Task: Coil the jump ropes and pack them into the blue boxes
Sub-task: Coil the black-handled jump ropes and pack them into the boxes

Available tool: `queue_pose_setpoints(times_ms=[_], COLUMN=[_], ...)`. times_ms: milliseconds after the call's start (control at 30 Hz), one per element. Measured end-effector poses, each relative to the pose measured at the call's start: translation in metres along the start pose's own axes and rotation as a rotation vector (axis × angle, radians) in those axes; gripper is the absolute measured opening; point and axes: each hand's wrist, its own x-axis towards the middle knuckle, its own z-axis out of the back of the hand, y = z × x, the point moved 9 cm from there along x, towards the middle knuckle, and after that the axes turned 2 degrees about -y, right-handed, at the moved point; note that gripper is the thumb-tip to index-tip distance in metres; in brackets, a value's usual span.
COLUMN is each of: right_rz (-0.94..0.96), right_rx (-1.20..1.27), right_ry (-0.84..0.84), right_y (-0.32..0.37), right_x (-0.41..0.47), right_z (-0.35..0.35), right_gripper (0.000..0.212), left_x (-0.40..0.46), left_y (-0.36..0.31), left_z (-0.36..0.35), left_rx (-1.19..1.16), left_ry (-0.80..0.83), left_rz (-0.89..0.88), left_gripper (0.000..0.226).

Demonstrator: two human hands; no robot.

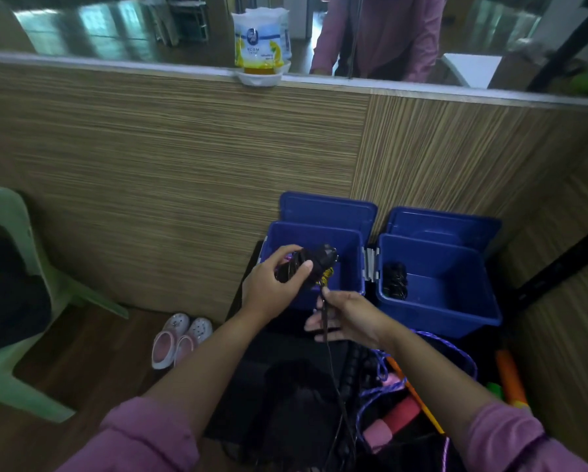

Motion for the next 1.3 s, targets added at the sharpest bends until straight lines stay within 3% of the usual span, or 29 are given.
queue_pose_setpoints(times_ms=[167, 333, 500, 633, 733, 800, 933, 1133, 1300], right_rz=[-0.136, -0.05, 0.064, 0.182, 0.337, 0.399, 0.395, 0.411, 0.382], right_rx=[-0.172, -0.305, -0.829, -1.245, -1.487, -1.489, -1.114, -0.82, -0.919], right_ry=[0.007, -0.033, -0.096, -0.084, -0.075, -0.036, 0.114, 0.085, -0.051], right_y=[-0.027, -0.005, 0.042, 0.074, 0.09, 0.094, 0.09, 0.085, 0.07], right_x=[-0.001, -0.003, -0.012, -0.017, -0.015, -0.012, -0.007, 0.003, 0.011], right_z=[-0.005, -0.012, -0.01, -0.008, -0.012, -0.011, -0.001, 0.02, 0.041], right_gripper=[0.037, 0.03, 0.029, 0.025, 0.022, 0.019, 0.002, 0.012, 0.037], left_x=[0.0, 0.001, -0.002, -0.001, -0.004, -0.008, -0.023, -0.039, -0.04], left_y=[0.013, 0.033, 0.035, 0.022, 0.015, 0.017, 0.029, 0.028, 0.013], left_z=[0.003, -0.011, -0.028, -0.028, -0.028, -0.032, -0.037, -0.043, -0.042], left_rx=[0.155, 0.204, 0.396, 0.643, 0.671, 0.659, 0.502, 0.185, 0.041], left_ry=[-0.135, -0.132, 0.001, 0.127, 0.203, 0.274, 0.464, 0.556, 0.586], left_rz=[0.143, 0.127, 0.108, 0.036, -0.021, -0.07, -0.101, -0.07, -0.061], left_gripper=[0.039, 0.054, 0.069, 0.058, 0.054, 0.052, 0.049, 0.055, 0.052])
